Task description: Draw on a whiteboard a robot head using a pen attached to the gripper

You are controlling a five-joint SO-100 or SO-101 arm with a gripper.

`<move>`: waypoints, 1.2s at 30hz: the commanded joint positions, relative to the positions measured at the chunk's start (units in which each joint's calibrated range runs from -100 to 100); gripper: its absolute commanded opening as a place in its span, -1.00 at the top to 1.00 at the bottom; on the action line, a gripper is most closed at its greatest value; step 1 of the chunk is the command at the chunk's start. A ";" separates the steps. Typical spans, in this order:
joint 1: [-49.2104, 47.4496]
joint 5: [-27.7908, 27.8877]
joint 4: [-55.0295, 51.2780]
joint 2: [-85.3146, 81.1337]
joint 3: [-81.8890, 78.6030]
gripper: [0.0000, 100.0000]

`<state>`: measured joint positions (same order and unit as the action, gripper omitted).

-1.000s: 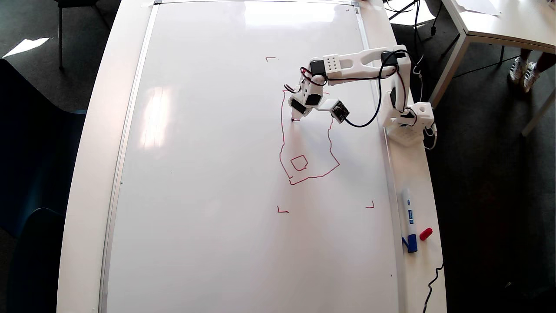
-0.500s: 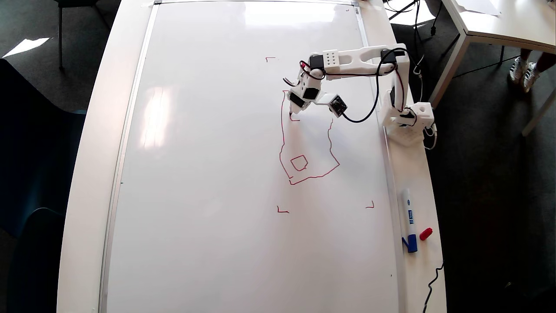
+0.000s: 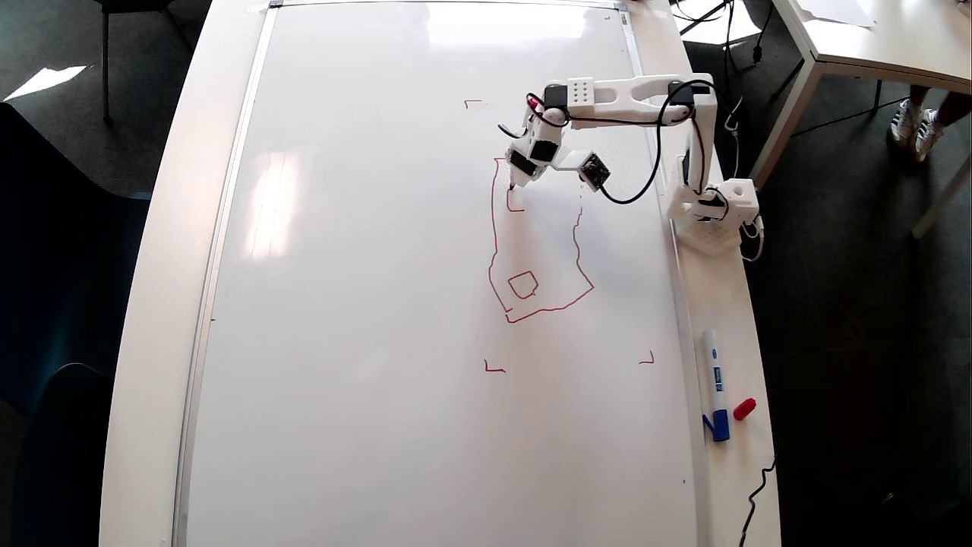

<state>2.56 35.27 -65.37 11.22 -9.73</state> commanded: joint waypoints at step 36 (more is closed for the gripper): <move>-7.17 -3.64 0.47 -8.08 -7.47 0.97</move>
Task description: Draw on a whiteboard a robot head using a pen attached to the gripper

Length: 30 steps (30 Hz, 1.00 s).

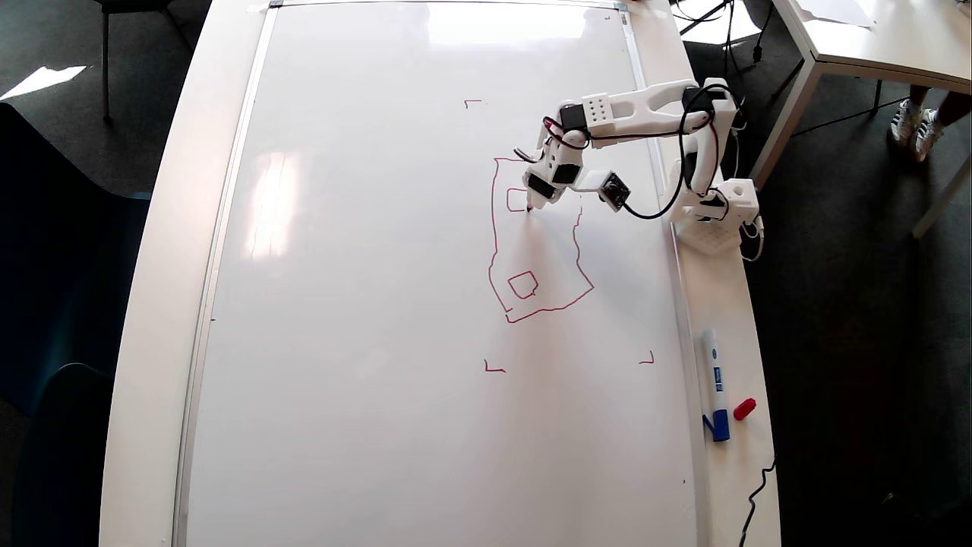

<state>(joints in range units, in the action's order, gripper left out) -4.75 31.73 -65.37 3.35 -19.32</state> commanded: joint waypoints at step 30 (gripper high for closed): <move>-8.03 -5.03 -0.57 -9.01 0.12 0.97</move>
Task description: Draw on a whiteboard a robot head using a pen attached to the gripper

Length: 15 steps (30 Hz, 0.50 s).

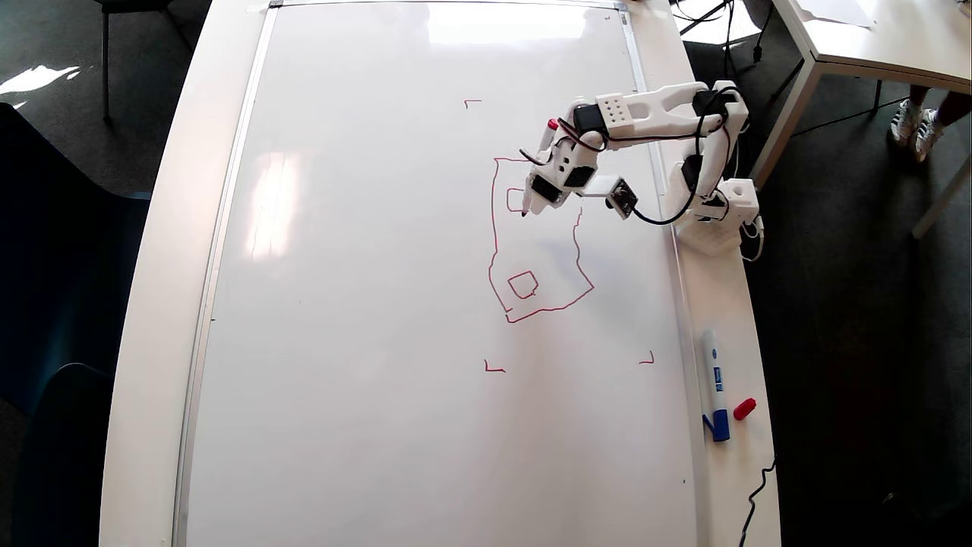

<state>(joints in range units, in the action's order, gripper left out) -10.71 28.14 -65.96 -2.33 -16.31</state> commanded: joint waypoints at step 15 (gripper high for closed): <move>-5.68 -2.88 0.02 -3.33 -8.07 0.97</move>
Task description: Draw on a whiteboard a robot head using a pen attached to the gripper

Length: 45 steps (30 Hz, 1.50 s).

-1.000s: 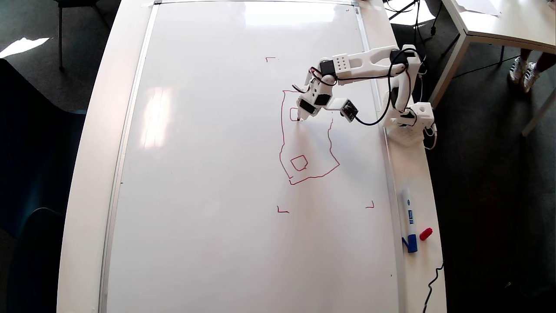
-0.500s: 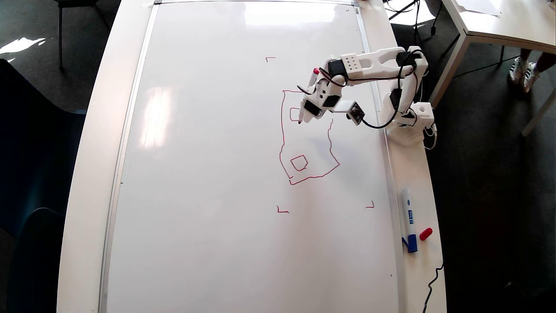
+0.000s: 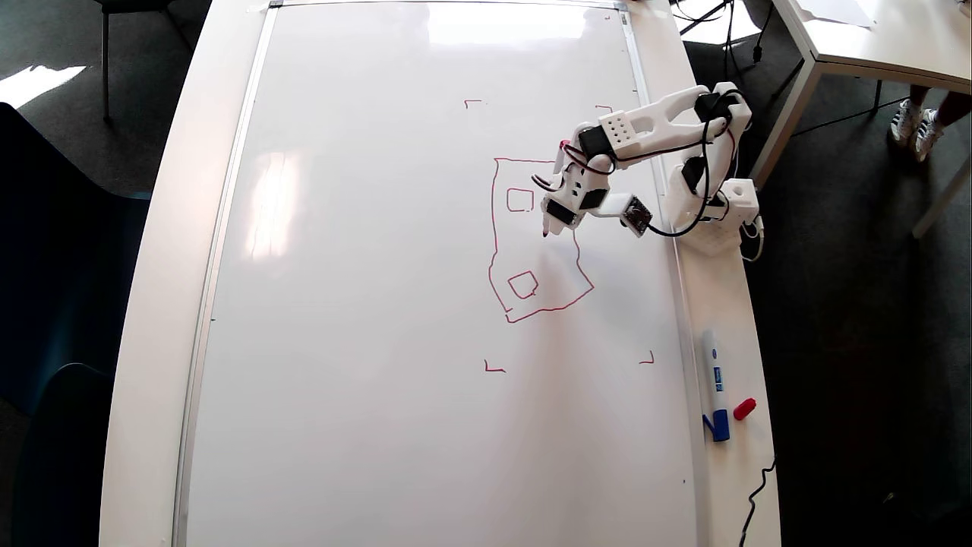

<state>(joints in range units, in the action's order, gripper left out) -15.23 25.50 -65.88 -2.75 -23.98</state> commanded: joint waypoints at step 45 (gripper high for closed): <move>0.91 1.80 5.24 2.71 0.79 0.97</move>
<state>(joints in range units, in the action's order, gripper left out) -16.29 25.92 -60.81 0.13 -24.53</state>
